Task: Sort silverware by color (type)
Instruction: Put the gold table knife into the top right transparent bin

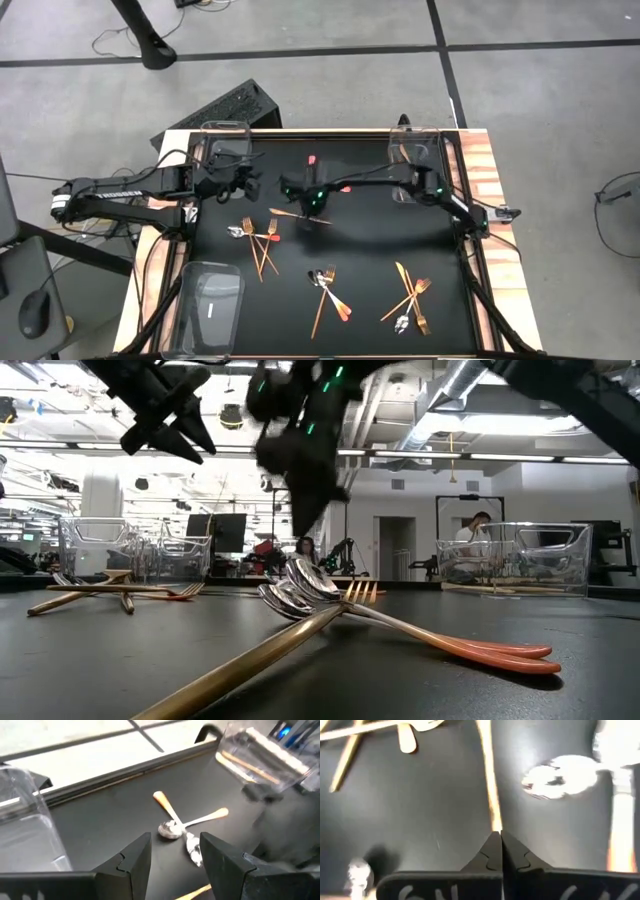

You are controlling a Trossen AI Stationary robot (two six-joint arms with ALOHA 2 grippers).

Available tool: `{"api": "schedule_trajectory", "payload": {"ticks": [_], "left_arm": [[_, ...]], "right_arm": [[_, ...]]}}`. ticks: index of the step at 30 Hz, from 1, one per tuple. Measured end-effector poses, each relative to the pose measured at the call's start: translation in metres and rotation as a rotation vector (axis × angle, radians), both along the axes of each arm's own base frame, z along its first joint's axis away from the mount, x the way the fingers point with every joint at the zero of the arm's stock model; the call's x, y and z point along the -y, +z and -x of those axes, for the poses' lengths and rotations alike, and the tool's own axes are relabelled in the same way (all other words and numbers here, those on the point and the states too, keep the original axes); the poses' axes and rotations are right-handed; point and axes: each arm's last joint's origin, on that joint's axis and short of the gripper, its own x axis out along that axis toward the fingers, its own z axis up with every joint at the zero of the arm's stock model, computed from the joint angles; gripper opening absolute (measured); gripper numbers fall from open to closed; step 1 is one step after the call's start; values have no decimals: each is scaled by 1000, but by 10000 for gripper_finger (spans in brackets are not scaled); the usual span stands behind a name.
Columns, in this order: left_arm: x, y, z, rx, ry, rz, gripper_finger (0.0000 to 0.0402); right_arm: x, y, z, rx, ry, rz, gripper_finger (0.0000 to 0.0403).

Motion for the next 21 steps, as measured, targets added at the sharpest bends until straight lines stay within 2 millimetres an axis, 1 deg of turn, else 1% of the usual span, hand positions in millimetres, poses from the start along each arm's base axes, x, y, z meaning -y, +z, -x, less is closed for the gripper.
{"api": "schedule_trajectory", "payload": {"ticks": [2, 4, 8, 10, 12, 15, 17, 21], "left_arm": [[0, 2, -1, 22, 7, -9, 155], [-1, 4, -3, 55, 11, -18, 155], [-1, 9, -6, 107, 12, -27, 155], [-1, 11, -7, 133, 11, -31, 155], [0, 12, -8, 158, 6, -33, 155], [3, 15, -11, 201, -1, -24, 155], [6, 16, -12, 211, -13, -24, 155], [11, 16, -14, 234, -3, -20, 155]], "right_arm": [[6, 22, 9, 36, -16, 11, 5], [10, 38, 16, 65, -33, 35, 5], [18, 74, 39, 92, -71, 102, 5], [19, 86, 51, 96, -84, 124, 5], [19, 92, 64, 99, -100, 137, 5], [18, 93, 87, 90, -132, 135, 5], [17, 92, 108, 100, -171, 127, 5], [11, 84, 155, 143, -262, 104, 5]]}}
